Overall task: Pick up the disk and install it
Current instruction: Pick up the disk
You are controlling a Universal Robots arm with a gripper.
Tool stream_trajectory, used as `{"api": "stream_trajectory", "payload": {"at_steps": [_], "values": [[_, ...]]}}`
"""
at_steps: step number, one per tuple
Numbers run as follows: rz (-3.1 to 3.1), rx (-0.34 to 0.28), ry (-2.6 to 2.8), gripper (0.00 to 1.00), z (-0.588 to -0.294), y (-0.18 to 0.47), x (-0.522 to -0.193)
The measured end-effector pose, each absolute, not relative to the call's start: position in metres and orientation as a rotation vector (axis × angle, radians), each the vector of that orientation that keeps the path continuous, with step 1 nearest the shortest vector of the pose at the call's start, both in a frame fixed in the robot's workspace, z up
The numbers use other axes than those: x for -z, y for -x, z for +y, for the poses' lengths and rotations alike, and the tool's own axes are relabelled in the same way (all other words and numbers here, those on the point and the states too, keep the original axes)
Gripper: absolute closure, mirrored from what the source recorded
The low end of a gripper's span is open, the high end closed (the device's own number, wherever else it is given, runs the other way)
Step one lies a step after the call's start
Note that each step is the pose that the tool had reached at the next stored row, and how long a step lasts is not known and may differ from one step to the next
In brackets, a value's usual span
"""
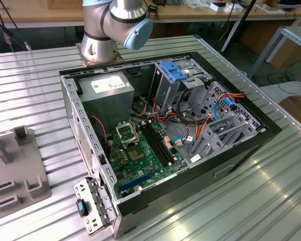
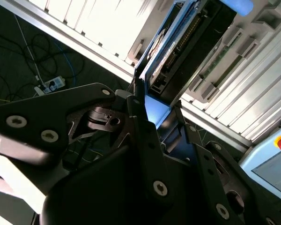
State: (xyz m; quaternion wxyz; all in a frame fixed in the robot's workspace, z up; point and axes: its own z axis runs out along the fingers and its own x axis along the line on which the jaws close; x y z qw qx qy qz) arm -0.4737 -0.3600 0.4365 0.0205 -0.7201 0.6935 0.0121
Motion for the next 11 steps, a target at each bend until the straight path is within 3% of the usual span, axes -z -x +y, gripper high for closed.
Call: {"api": "stream_trajectory", "payload": {"at_steps": [11], "values": [[2.151,-0.038,2.233,0.64,-0.36,0.474,-0.464]]}}
